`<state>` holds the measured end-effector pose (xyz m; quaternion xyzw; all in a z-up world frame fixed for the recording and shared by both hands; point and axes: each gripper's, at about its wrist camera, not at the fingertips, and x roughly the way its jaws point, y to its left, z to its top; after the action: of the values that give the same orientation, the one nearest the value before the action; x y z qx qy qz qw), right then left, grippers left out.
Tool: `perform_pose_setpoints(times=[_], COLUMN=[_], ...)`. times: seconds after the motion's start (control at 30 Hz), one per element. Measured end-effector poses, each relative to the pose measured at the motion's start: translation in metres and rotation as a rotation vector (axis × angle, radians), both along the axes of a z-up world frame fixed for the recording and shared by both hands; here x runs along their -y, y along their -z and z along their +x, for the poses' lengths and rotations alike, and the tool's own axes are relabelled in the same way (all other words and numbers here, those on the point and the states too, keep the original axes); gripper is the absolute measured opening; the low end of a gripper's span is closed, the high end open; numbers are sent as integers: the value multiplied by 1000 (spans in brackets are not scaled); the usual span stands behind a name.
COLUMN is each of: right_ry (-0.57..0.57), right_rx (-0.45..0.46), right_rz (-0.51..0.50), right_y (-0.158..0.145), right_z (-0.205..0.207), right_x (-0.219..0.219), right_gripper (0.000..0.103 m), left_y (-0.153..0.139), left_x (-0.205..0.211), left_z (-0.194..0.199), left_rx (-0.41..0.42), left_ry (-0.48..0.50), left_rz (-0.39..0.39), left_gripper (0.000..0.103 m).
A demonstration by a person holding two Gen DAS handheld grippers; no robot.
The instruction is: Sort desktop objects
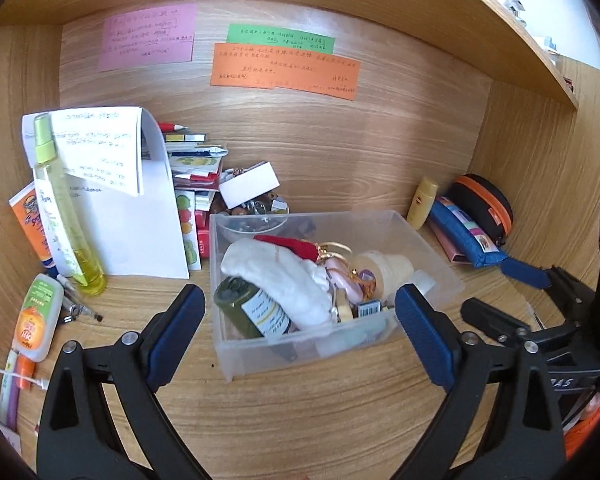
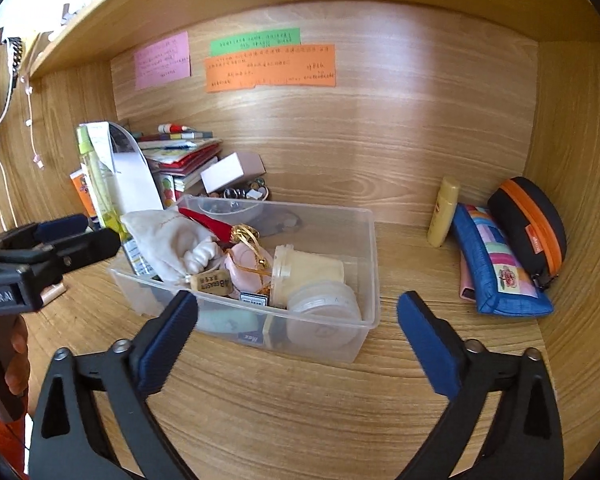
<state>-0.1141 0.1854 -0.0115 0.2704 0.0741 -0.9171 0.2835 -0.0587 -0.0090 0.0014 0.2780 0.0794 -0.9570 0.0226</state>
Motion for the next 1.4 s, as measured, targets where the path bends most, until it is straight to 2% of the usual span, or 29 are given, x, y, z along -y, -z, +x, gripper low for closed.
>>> perform_pose_setpoints(times=[0.13,0.37,0.6,1.0,1.4], right_ry=[-1,-8,-3,11,13], right_rx=[-16,-39,-37,-17,2], right_rz=[-3,7,5,-9,-25], right_y=[-4,-6,-4,-2,-1], right_z=[10,23,26,20,17], right_x=[-4,-5,-5,-8,-9], right_gripper=[102,102,102,102,102], left_y=[4,6,11,16,11], left_x=[2,-3,-12,-19,-25], left_z=[8,19,18,17,21], left_rx=[5,-13,8,18,-10], left_ry=[-9,-51,-50,-40,-34], left_rz=[32,-17,-74,-73,-95], left_gripper=[97,97,97,97,97])
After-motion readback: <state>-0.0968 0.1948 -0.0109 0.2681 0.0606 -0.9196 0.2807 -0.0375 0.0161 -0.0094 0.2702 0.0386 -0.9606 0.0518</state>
